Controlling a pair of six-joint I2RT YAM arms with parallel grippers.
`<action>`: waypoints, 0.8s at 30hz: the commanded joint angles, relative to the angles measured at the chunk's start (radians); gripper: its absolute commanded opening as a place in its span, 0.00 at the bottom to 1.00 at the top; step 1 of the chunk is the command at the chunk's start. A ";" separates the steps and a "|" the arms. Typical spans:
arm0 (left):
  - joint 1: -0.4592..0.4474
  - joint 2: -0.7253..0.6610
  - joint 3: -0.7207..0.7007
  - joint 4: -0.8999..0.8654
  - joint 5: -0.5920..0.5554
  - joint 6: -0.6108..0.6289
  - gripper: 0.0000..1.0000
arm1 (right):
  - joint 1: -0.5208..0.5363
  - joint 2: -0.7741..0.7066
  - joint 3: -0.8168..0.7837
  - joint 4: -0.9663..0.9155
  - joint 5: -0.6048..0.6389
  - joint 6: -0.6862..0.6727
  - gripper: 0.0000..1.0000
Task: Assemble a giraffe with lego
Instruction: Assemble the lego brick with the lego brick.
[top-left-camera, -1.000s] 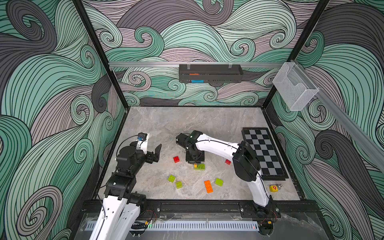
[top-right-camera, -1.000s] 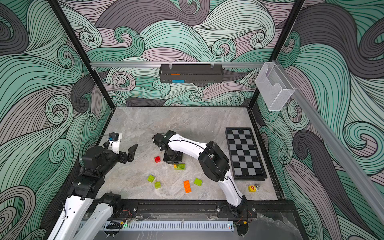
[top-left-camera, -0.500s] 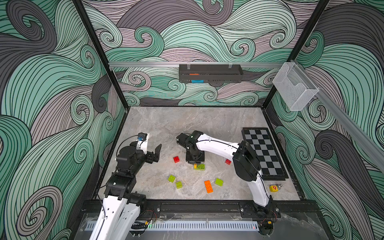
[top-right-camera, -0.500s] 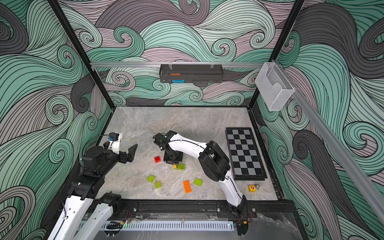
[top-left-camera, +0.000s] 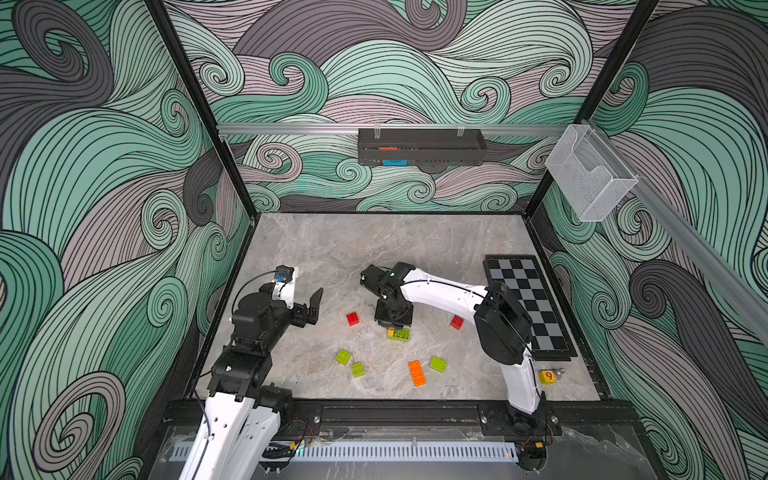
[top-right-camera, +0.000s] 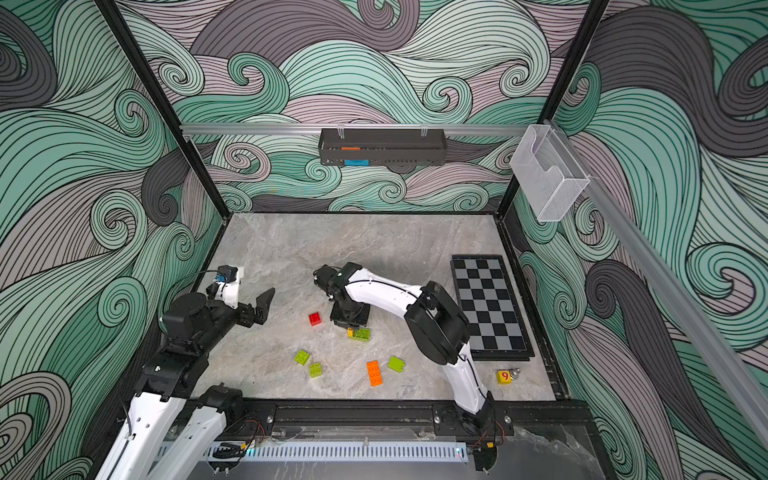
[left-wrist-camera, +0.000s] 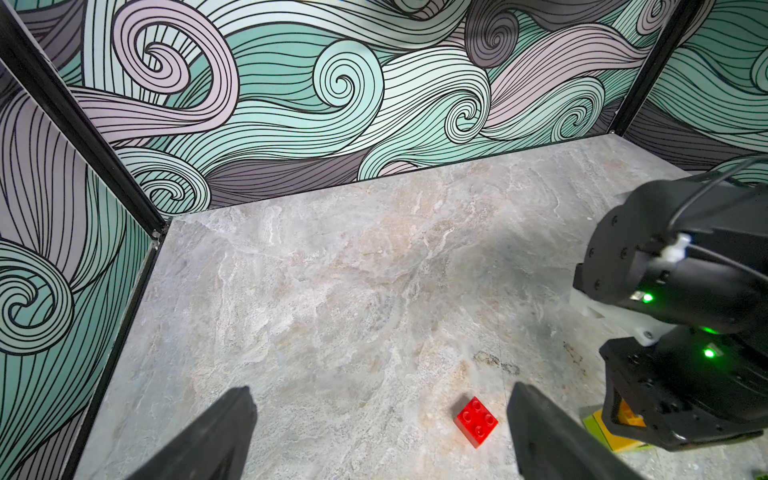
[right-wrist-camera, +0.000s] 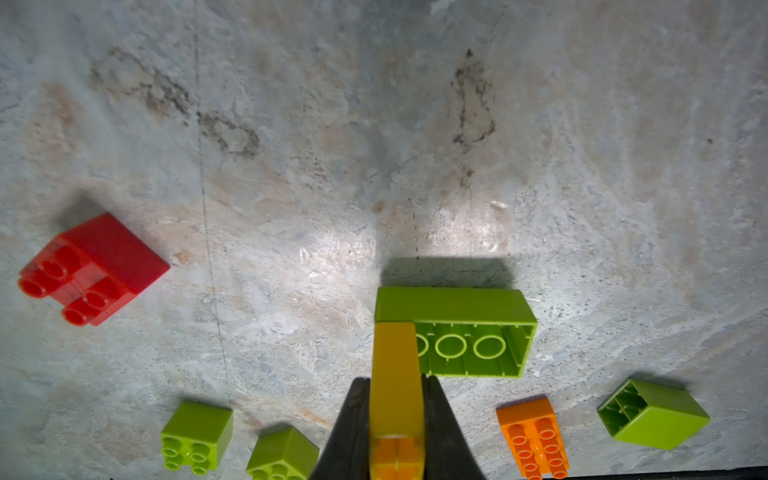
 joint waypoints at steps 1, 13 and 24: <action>-0.009 -0.011 0.002 0.014 -0.001 0.008 0.99 | 0.006 0.098 -0.069 -0.045 0.000 0.014 0.00; -0.006 -0.024 0.001 0.017 -0.017 0.013 0.99 | 0.036 0.151 -0.028 -0.066 0.009 -0.019 0.00; -0.006 -0.021 -0.004 0.023 -0.009 0.012 0.99 | 0.047 0.046 0.039 -0.064 0.121 -0.070 0.44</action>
